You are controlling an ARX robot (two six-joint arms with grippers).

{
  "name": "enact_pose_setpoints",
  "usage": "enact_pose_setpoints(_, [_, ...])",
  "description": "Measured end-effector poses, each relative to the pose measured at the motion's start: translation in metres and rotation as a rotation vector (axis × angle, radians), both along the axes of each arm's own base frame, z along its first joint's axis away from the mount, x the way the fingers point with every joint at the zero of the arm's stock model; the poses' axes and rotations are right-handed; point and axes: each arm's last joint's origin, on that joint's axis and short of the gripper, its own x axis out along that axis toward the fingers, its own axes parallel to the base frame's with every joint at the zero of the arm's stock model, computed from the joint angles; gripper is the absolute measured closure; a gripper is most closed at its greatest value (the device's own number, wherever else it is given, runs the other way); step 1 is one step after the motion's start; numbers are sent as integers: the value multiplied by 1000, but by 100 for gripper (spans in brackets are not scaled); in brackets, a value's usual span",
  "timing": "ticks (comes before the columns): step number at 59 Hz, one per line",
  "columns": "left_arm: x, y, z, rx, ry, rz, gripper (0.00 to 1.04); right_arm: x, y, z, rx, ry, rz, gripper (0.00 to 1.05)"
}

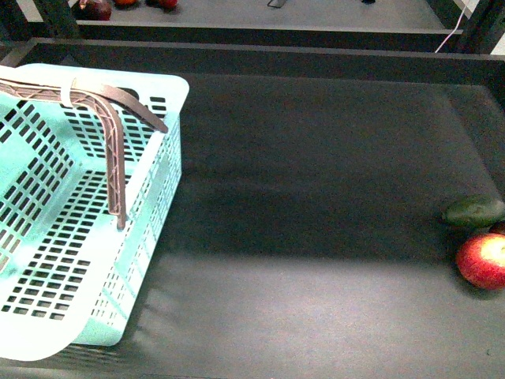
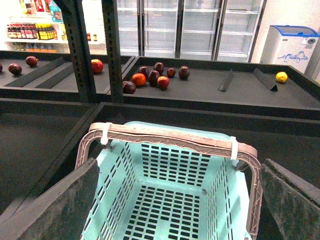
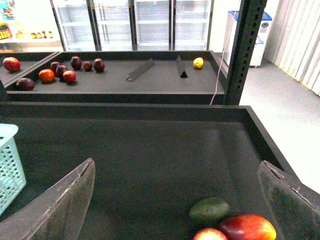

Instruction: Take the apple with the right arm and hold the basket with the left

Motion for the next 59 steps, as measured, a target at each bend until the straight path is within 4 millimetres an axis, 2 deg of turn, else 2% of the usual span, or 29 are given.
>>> enact_pose_setpoints(33, [0, 0, 0, 0, 0, 0, 7, 0, 0, 0, 0, 0, 0, 9])
enact_pose_setpoints(34, [0, 0, -1, -16, 33, -17, 7, 0, 0, 0, 0, 0, 0, 9])
enact_pose_setpoints(38, [2, 1, 1, -203, 430, -112, 7, 0, 0, 0, 0, 0, 2, 9])
enact_pose_setpoints(41, [7, 3, 0, -323, 562, -105, 7, 0, 0, 0, 0, -1, 0, 9])
enact_pose_setpoints(49, [28, 12, 13, -524, 593, -81, 7, 0, 0, 0, 0, -1, 0, 9])
enact_pose_setpoints(59, [74, 25, 22, -798, 640, 19, 7, 0, 0, 0, 0, -1, 0, 9])
